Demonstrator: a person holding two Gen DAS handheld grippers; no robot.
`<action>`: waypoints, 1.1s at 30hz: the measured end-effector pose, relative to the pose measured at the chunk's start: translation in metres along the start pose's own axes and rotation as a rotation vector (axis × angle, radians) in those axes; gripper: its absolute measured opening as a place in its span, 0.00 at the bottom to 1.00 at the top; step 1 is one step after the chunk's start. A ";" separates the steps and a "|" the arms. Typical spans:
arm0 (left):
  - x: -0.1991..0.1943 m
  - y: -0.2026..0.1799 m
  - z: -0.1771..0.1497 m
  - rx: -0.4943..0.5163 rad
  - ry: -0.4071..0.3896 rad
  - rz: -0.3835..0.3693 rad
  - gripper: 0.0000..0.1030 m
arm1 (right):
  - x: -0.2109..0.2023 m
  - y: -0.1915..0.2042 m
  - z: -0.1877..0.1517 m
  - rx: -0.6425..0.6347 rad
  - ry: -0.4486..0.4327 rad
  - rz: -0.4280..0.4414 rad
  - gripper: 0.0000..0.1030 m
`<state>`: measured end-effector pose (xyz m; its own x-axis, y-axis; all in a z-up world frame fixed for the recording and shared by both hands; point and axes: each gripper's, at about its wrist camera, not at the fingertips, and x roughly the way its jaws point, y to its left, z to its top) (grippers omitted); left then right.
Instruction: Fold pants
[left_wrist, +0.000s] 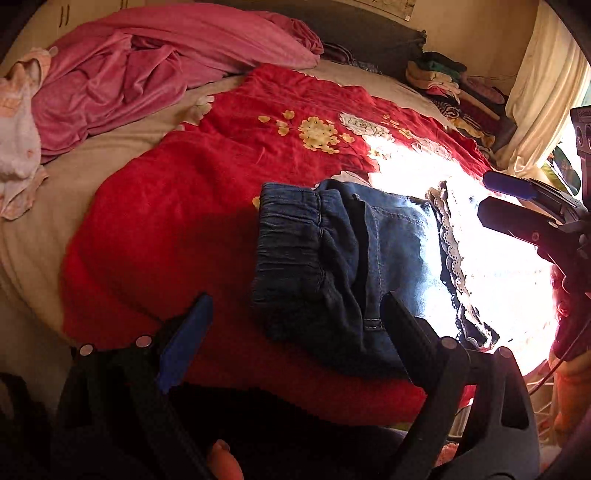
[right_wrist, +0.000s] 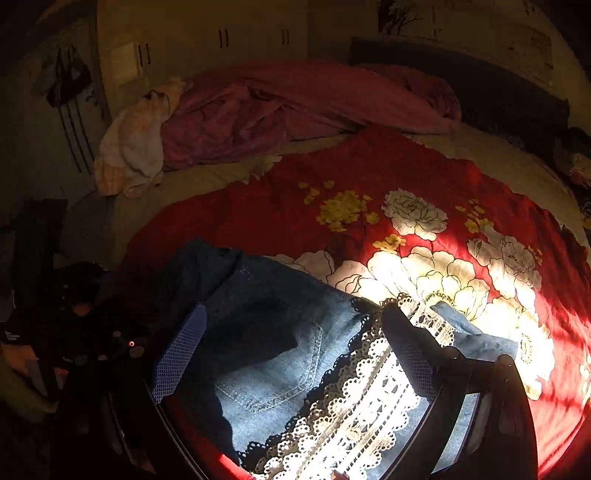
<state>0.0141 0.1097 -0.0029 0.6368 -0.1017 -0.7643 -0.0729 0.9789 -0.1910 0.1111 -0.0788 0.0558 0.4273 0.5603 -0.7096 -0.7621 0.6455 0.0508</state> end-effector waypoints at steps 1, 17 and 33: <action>0.002 0.002 -0.001 -0.008 0.005 -0.009 0.83 | 0.006 0.003 0.003 -0.021 0.008 0.007 0.92; 0.033 0.008 -0.011 -0.043 0.047 -0.105 0.51 | 0.099 0.035 0.034 -0.146 0.182 0.139 0.92; 0.037 0.010 -0.010 -0.057 0.044 -0.132 0.54 | 0.101 0.034 0.028 -0.094 0.196 0.377 0.22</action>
<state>0.0291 0.1135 -0.0396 0.6095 -0.2378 -0.7562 -0.0349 0.9450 -0.3253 0.1419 0.0140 0.0055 0.0172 0.6325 -0.7744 -0.8917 0.3600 0.2743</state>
